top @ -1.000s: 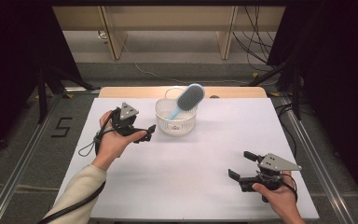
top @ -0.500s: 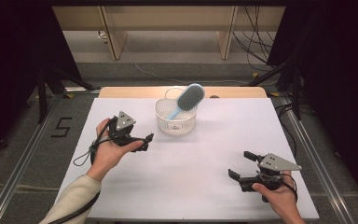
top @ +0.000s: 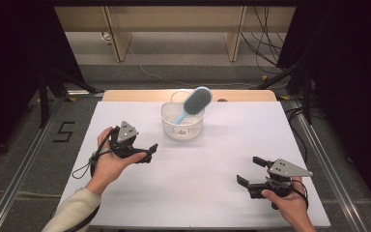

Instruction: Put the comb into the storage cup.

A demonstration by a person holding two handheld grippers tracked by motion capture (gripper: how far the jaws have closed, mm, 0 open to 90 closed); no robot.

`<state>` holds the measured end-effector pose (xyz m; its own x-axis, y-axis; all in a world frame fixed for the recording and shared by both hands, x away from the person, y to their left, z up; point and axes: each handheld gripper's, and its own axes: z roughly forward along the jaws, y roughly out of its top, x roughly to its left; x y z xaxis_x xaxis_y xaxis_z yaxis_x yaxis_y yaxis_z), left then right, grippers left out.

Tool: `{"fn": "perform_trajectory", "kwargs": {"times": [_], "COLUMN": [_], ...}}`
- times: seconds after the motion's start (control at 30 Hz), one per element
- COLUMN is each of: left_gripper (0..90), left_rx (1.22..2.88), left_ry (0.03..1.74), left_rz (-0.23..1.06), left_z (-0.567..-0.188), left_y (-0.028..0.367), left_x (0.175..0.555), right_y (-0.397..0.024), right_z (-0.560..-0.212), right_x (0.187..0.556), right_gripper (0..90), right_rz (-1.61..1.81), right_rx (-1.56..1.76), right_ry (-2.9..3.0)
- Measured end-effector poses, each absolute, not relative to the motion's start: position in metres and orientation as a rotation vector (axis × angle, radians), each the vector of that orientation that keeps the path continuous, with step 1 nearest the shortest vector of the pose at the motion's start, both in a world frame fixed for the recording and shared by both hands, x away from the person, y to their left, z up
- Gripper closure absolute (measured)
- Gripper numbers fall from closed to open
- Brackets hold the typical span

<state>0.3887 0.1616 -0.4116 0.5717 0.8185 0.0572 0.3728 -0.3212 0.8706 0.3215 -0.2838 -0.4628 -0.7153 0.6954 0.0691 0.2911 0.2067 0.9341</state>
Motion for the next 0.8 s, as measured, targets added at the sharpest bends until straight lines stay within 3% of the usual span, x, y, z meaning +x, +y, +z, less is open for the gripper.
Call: {"fn": "perform_trajectory", "kwargs": {"times": [0.8], "left_gripper": [1.5], "left_rx": [1.921], "left_ry": [0.945], "left_rz": [0.617], "left_z": [-0.422], "left_y": [0.176], "left_x": [0.364], "right_y": [-0.284], "right_z": [-0.462], "right_x": [0.321], "right_gripper": [7.4], "right_rz": [1.512], "right_rx": [0.921], "right_ry": [2.12]}}
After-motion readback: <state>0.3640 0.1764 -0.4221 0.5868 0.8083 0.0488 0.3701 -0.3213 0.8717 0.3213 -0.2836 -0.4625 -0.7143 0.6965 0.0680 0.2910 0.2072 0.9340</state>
